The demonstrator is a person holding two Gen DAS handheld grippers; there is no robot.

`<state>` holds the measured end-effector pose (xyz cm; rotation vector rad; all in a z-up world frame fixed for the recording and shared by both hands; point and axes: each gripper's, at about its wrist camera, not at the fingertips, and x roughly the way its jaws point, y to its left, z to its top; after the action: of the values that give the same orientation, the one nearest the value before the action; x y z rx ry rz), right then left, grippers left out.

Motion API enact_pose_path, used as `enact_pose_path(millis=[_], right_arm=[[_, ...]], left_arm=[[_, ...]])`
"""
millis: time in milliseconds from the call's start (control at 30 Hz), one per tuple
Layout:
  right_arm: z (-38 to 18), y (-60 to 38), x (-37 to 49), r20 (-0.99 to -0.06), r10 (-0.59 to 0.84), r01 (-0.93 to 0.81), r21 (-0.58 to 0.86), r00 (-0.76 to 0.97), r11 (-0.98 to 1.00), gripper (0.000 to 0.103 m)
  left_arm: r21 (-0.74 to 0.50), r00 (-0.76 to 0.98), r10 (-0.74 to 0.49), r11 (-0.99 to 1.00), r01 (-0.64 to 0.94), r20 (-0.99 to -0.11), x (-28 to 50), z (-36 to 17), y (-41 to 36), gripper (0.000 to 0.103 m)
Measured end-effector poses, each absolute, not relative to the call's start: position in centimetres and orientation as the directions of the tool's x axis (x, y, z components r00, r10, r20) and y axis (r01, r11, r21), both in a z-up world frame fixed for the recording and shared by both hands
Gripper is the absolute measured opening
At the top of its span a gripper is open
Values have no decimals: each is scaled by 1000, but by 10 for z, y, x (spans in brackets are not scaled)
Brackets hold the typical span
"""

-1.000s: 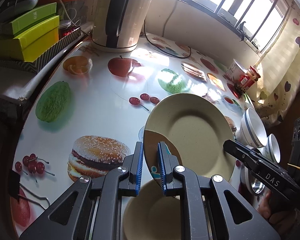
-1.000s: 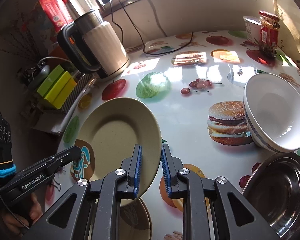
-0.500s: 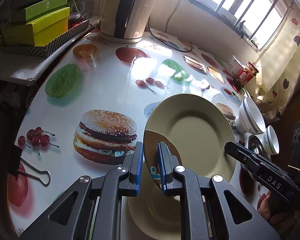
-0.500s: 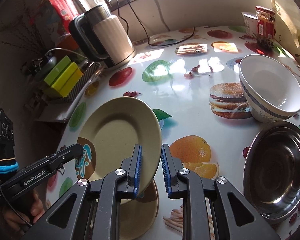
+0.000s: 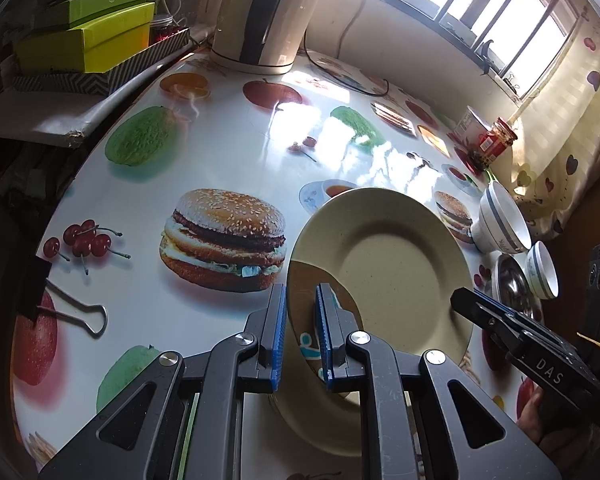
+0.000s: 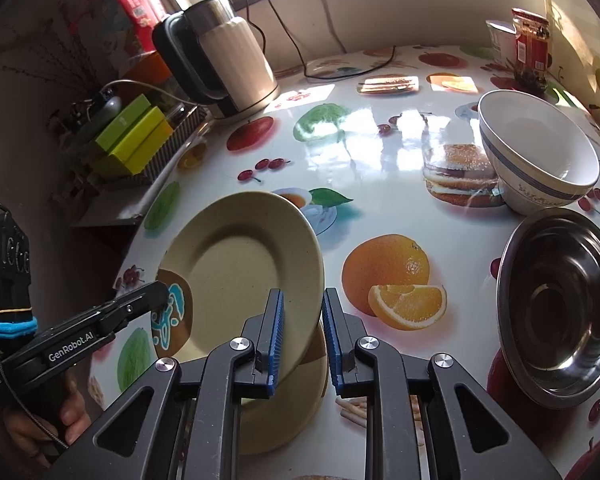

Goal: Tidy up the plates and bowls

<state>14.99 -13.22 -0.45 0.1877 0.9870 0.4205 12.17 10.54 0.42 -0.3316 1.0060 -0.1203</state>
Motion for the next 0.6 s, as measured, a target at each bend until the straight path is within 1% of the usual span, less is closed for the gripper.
enact_pose_path(millis=[600], right_arm=[[-10, -131, 128, -776, 425, -274, 330, 466, 903, 19]], left_arm=[[-324, 528, -244, 944, -61, -813, 101, -2, 106, 15]])
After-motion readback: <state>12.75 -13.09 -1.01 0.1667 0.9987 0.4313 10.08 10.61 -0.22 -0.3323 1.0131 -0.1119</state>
